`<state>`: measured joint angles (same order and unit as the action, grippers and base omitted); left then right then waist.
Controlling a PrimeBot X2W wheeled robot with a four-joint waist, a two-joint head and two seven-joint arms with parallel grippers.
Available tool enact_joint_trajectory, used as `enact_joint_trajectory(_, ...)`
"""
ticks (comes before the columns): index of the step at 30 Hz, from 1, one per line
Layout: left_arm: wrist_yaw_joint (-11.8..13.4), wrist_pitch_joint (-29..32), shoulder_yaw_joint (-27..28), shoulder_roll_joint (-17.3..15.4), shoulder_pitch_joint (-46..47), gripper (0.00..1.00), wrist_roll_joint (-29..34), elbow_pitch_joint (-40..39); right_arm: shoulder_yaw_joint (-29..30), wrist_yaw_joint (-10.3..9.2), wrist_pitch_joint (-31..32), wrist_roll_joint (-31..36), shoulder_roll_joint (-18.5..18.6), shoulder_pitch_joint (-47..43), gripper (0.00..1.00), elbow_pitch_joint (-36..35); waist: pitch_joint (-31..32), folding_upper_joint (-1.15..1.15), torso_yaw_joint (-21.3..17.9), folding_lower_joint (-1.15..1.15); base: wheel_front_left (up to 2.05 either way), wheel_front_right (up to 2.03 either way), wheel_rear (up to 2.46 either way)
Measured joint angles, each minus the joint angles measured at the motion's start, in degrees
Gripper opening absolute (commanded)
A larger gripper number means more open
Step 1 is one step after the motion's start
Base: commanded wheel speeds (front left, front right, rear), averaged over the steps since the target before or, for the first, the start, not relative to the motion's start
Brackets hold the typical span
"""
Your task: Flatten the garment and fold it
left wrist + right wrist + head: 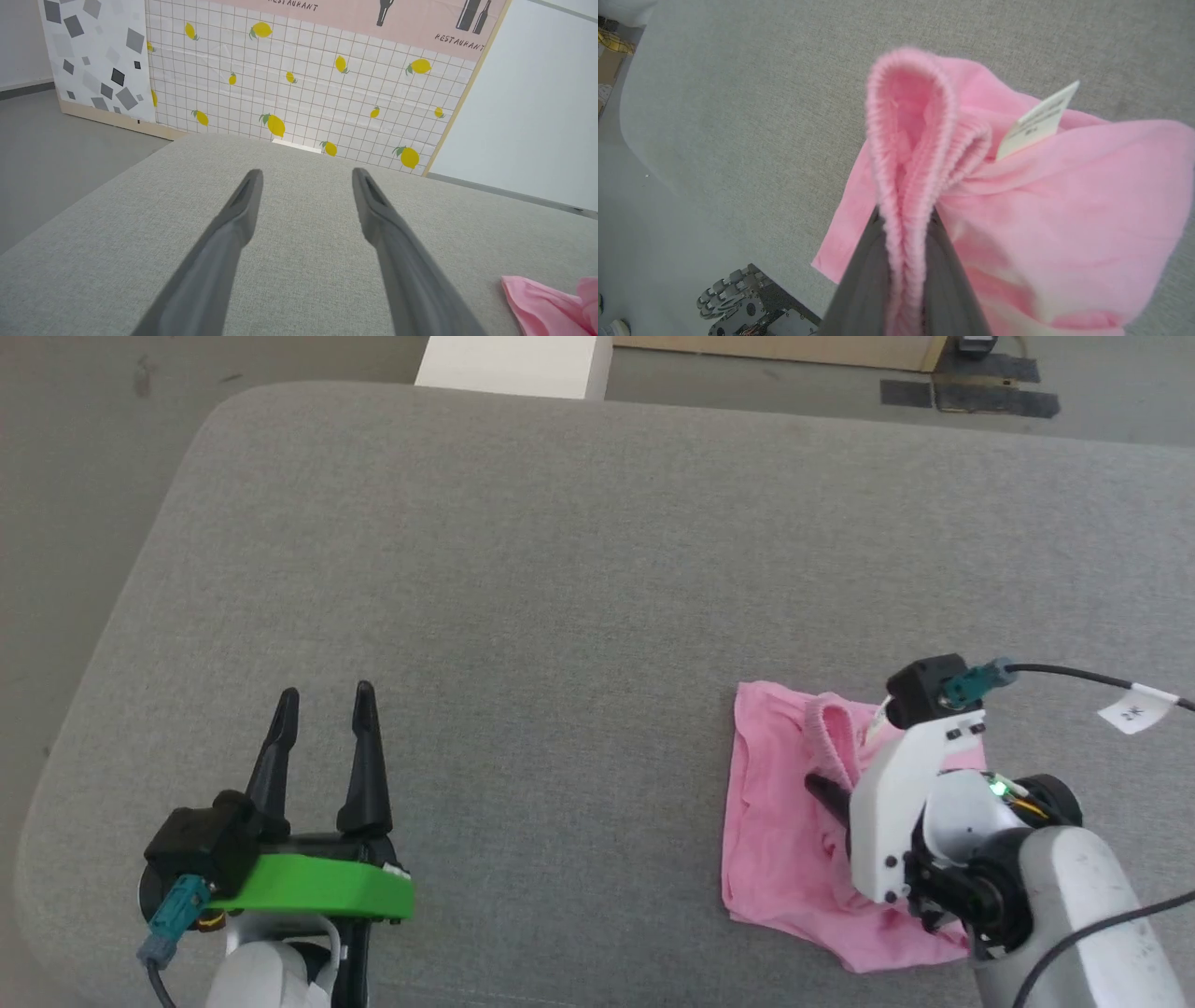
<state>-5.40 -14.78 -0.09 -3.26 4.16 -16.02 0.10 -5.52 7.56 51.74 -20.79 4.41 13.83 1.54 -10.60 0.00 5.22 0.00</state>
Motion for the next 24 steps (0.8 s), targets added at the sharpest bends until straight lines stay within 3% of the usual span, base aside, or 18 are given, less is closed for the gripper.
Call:
enact_joint_trajectory(7, 0.4, 0.0, -0.53, 0.07, 0.29, 1.0, -0.1, 0.07, -2.74, 0.0, -3.93, 3.77, -0.98, 2.1, 0.0, 9.39, -1.57, 0.0, 1.67, 0.0, 0.0, 0.0, 0.0)
enact_joint_trajectory(8, 0.4, 0.0, -0.55, 0.07, 0.32, 1.0, -0.11, 0.07, -3.53, 0.0, -4.43, 4.25, -1.04, 2.4, 0.2, 10.35, -1.72, 0.0, 1.85, 0.0, 0.0, 0.0, 0.0)
enact_joint_trajectory(9, 0.4, 0.0, -0.55, 0.08, 0.32, 1.0, -0.12, 0.08, -4.2, 0.0, -4.74, 4.56, -1.04, 2.77, 0.49, 10.9, -1.84, 0.0, 1.98, 0.0, 0.0, 0.0, 0.0)
enact_joint_trajectory(10, 0.41, 0.0, -0.54, 0.08, 0.32, 1.0, -0.12, 0.08, -4.57, 0.0, -5.23, 4.65, -1.05, 3.03, 1.0, 11.05, -1.9, 0.0, 2.04, 0.0, 0.0, 0.0, 0.0)
enact_joint_trajectory(14, 0.92, 0.0, -0.26, 0.1, 0.3, 1.0, -0.12, 0.11, -7.62, 0.0, -5.87, 4.61, -1.09, 4.04, 1.0, 9.92, -1.64, 0.0, 1.72, 0.0, 0.0, 0.0, 0.0)
enact_joint_trajectory(19, 1.0, 0.0, 0.03, 0.12, 0.26, 1.0, -0.09, 0.07, -10.7, 0.0, -5.08, 3.02, 0.05, 4.38, 1.0, 3.05, -0.87, 0.0, 0.39, 0.0, 0.0, 0.0, 0.0)
enact_joint_trajectory(24, 0.99, -0.01, 0.0, 0.15, 0.25, 1.0, 0.44, 0.11, -6.92, 0.0, -6.83, 2.61, 0.35, 4.15, 1.0, -4.77, -0.15, 0.0, -1.45, 0.0, 0.0, 0.0, 0.0)
